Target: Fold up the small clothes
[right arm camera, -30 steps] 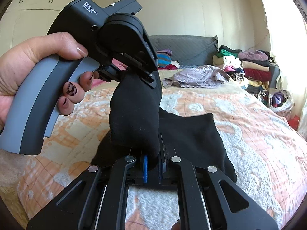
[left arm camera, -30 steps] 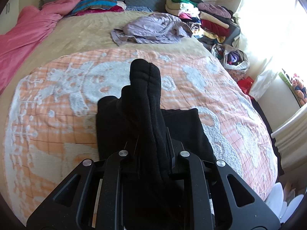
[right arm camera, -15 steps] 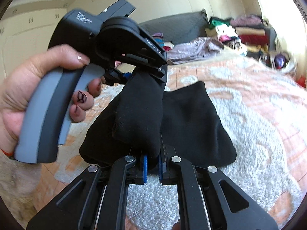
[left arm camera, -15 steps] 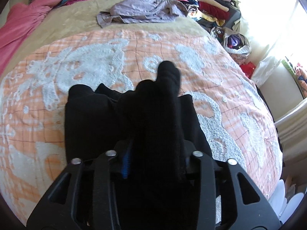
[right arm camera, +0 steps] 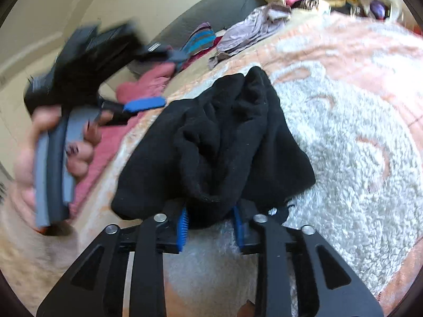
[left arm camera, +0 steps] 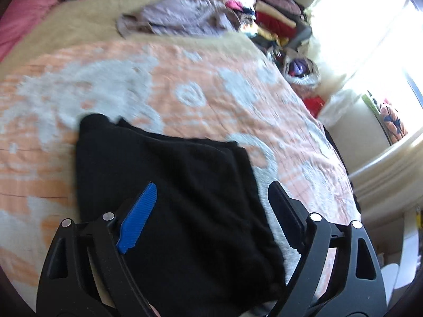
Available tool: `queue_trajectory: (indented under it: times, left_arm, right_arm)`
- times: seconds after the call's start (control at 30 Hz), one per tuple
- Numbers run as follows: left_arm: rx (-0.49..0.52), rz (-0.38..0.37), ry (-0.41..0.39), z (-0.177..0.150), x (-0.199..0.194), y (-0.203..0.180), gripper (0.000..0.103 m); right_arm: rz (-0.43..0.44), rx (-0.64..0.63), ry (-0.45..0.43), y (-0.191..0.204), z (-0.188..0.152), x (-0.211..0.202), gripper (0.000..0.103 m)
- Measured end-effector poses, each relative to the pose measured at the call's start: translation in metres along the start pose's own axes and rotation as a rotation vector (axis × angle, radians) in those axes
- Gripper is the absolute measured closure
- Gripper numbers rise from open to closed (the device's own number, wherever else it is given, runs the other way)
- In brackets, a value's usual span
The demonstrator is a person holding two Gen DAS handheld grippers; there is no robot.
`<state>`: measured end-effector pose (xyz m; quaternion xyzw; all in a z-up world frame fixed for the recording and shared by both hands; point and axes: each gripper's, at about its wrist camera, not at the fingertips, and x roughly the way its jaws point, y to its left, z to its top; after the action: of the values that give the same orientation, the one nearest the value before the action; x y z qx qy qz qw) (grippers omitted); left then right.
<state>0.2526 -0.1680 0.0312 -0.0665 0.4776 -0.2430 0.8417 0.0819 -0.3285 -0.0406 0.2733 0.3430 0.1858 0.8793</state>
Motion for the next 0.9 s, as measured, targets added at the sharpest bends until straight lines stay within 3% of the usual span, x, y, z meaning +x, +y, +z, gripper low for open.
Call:
queue_trajectory:
  times: [0.07,0.13,0.27,0.47,0.57,0.63,0.8,0.9]
  left_arm:
    - [0.005,0.059,-0.032,-0.005,-0.011,0.011,0.024]
    - [0.018,0.101,-0.057,-0.016,-0.02,0.023,0.024]
    - [0.034,0.157,-0.084,-0.032,-0.028,0.04,0.024]
    - [0.037,0.168,-0.065,-0.054,-0.023,0.051,0.024]
    - [0.041,0.162,-0.058,-0.062,-0.019,0.054,0.024]
    - [0.034,0.158,-0.057,-0.064,-0.018,0.056,0.024]
    - [0.063,0.13,-0.06,-0.065,-0.023,0.042,0.027]
    - [0.094,0.129,-0.051,-0.069,-0.022,0.031,0.027]
  right_arm:
    - [0.035,0.008,0.011,-0.001,0.005,-0.003,0.059]
    - [0.097,0.034,0.021,-0.004,0.016,-0.006,0.041]
    - [0.144,0.026,0.061,0.0,0.051,0.002,0.036]
    - [0.062,-0.011,0.163,-0.001,0.094,0.042,0.035]
    - [0.043,-0.02,0.196,-0.006,0.102,0.061,0.053]
    - [0.048,-0.045,0.203,-0.003,0.105,0.067,0.079]
    - [0.019,-0.261,0.131,0.028,0.124,0.045,0.083]
    - [-0.044,-0.311,0.129,0.019,0.129,0.047,0.083]
